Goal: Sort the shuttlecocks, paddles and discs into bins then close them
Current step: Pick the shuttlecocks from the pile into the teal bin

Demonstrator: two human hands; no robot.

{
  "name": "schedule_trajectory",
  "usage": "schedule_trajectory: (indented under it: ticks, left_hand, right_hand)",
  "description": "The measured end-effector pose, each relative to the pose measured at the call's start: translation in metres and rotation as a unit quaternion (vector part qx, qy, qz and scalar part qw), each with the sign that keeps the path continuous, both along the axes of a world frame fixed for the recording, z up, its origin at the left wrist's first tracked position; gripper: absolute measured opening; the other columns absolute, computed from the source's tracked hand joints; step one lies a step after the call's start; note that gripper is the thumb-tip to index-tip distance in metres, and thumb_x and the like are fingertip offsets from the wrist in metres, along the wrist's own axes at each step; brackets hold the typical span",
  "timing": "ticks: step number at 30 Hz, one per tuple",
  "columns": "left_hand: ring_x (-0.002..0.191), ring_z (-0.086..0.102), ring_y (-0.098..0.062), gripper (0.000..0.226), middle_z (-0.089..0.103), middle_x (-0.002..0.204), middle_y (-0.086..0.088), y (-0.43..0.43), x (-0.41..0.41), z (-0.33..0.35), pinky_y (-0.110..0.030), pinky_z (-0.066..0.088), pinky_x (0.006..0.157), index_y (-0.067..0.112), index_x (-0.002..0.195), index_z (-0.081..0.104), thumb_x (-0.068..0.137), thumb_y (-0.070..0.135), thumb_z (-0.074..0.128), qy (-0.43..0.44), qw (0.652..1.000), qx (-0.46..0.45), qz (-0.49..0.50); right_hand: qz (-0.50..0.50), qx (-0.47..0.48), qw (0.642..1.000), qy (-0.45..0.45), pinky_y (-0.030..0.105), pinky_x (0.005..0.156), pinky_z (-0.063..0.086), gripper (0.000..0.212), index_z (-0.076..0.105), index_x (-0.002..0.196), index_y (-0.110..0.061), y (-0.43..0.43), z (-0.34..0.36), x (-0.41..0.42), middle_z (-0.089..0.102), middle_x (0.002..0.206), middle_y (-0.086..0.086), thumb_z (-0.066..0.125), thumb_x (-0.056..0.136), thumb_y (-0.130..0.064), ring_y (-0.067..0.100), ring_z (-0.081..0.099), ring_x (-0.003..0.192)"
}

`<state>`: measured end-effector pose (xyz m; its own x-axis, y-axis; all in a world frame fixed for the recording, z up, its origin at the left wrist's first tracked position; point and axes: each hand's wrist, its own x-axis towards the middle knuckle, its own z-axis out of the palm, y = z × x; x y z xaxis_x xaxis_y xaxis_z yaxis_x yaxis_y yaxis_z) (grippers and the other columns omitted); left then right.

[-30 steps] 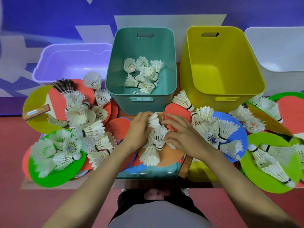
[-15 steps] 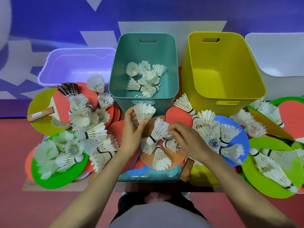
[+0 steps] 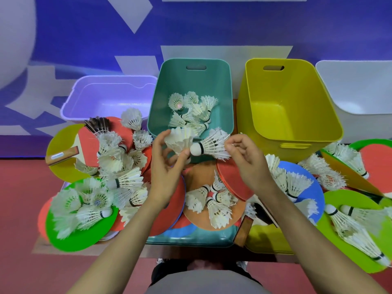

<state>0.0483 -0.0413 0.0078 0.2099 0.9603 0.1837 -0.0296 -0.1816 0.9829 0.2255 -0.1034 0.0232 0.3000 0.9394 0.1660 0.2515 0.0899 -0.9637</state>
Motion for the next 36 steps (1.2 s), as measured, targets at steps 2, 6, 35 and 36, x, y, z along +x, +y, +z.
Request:
schedule_trajectory:
  ticks: [2, 6, 35, 36]
  left_hand:
    - [0.072, 0.059, -0.001, 0.042, 0.056, 0.084, 0.017, 0.007, 0.002, 0.01, -0.014, 0.047, 0.067, 0.009, 0.122, 0.039, 0.087, -0.002, 0.06, -0.01, 1.0, -0.003, 0.003]
    - [0.077, 0.061, -0.002, 0.034, 0.057, 0.091, -0.002, 0.037, 0.004, 0.027, -0.014, 0.046, 0.067, 0.011, 0.108, 0.043, 0.085, 0.008, 0.067, 0.004, 0.999, -0.008, 0.034]
    - [0.118, 0.048, -0.037, 0.043, 0.036, 0.135, -0.024, 0.198, 0.069, -0.022, -0.039, 0.043, 0.095, 0.002, 0.134, 0.035, 0.091, 0.003, 0.041, 0.733, 0.646, -0.04, -0.21]
    - [0.117, 0.049, -0.037, 0.045, 0.036, 0.134, -0.024, 0.197, 0.068, -0.021, -0.04, 0.043, 0.094, 0.003, 0.134, 0.033, 0.09, 0.004, 0.044, 0.729, 0.651, -0.035, -0.209]
  right_hand:
    - [-0.011, 0.011, 1.0, 0.011, 0.016, 0.079, 0.046, 0.017, 0.057, 0.093, -0.025, 0.009, 0.01, 0.003, 0.06, 0.091, -0.009, 0.053, 0.094, -0.009, 0.001, 0.058, 0.087]
    - [-0.053, 0.027, 0.998, 0.007, 0.01, 0.073, 0.044, 0.018, 0.055, 0.089, -0.025, 0.035, 0.028, 0.01, 0.059, 0.087, -0.011, 0.053, 0.094, -0.009, -0.007, 0.055, 0.08]
    - [0.16, -0.394, 0.732, -0.532, 0.033, 0.078, 0.042, 0.042, 0.051, 0.126, -0.011, 0.221, -0.032, 0.036, 0.054, 0.126, 0.012, 0.04, 0.088, 0.004, 0.031, 0.056, 0.11]
    - [0.158, -0.39, 0.739, -0.526, 0.033, 0.079, 0.043, 0.044, 0.049, 0.128, -0.013, 0.22, -0.03, 0.036, 0.053, 0.127, 0.011, 0.04, 0.088, 0.004, 0.031, 0.056, 0.11]
